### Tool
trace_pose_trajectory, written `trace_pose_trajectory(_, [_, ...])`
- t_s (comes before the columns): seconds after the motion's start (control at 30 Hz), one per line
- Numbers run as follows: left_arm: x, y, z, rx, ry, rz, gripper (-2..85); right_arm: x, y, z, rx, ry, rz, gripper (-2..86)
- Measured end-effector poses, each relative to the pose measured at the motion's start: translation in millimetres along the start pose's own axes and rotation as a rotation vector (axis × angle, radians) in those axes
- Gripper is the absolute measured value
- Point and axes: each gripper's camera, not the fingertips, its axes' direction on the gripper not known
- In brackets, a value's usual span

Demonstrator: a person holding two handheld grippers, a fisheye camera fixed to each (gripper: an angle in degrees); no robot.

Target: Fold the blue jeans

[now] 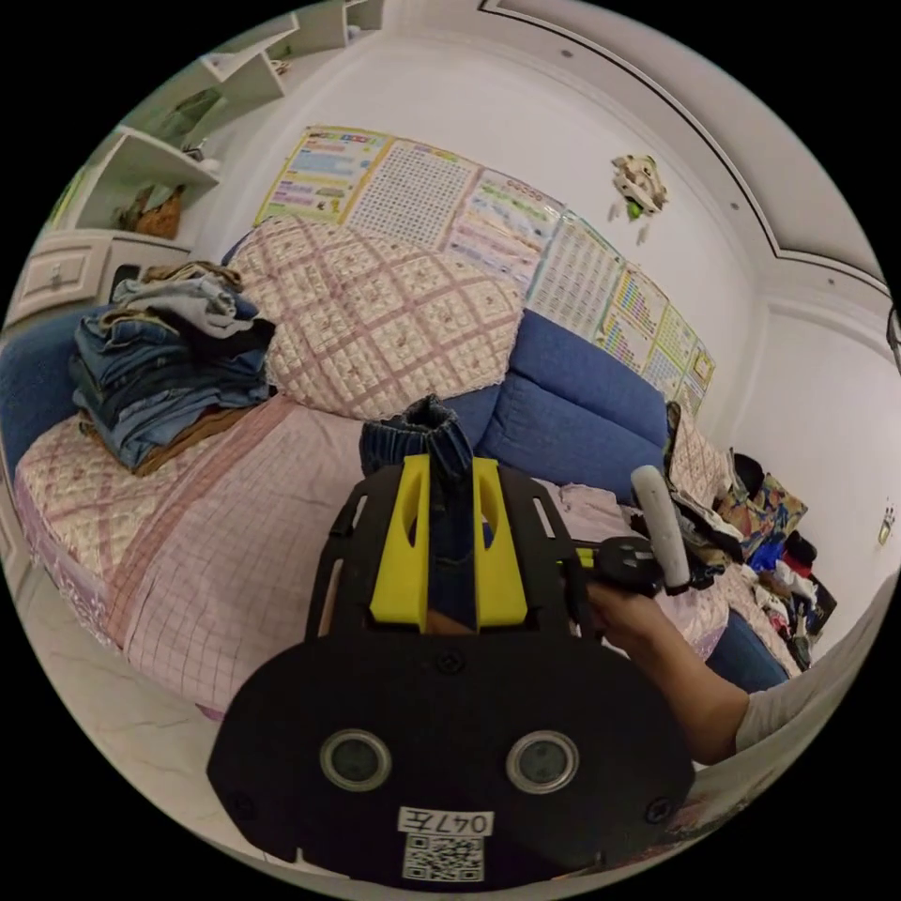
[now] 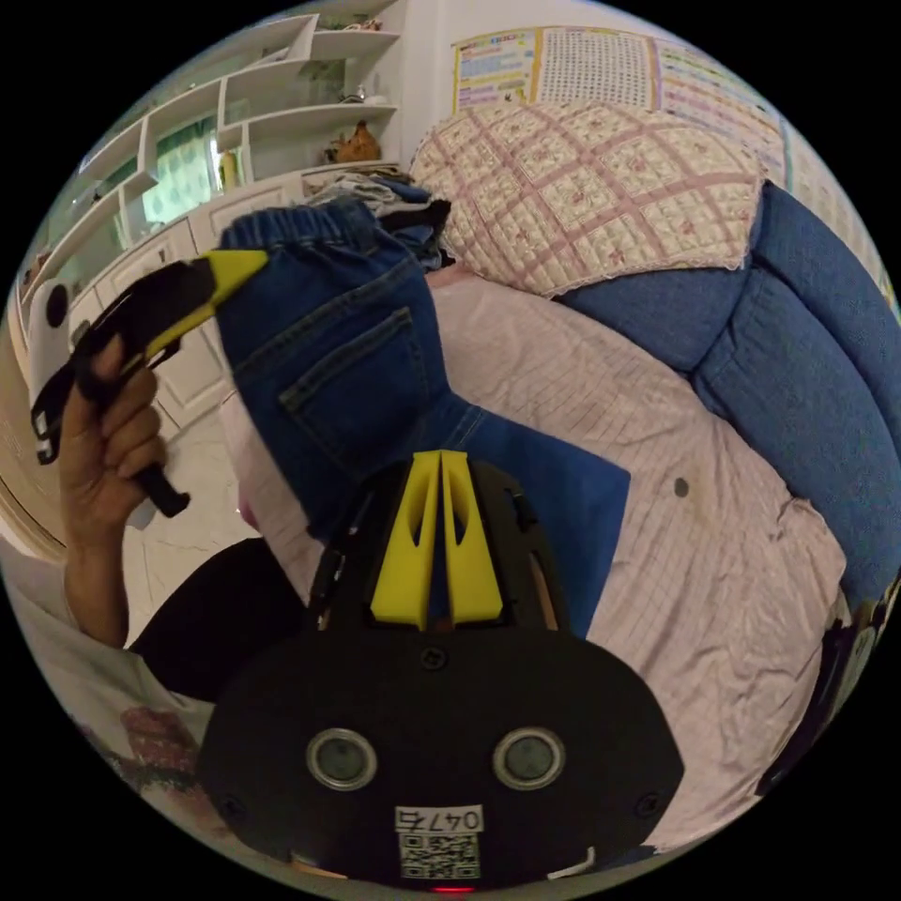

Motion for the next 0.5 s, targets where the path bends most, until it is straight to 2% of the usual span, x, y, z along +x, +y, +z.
trace_pose_trajectory(0.1, [42,38,22,-0.01,-0.005,0.072,6.7,-7,39,38,-0.079,-0.081,-0.033,-0.6])
trace_pose_trajectory(0.17, [64,63,37,-0.028,-0.008,0.114,6.7,-5,53,55,-0.132,-0.054,-0.04,-0.6])
trace_pose_trajectory(0.27, [100,107,64,-0.075,-0.004,0.195,6.7,17,98,27,0.049,0.001,0.039,-0.6])
trace_pose_trajectory(0.37, [136,157,98,-0.15,0.018,0.299,6.9,55,156,12,0.065,0.145,0.18,-0.7])
trace_pose_trajectory(0.43, [155,191,132,-0.255,0.076,0.349,7.6,79,193,13,0.068,0.169,0.273,-0.9])
trace_pose_trajectory(0.5, [162,234,162,-0.373,0.285,0.317,9.3,101,240,22,0.122,0.104,0.353,-1.1])
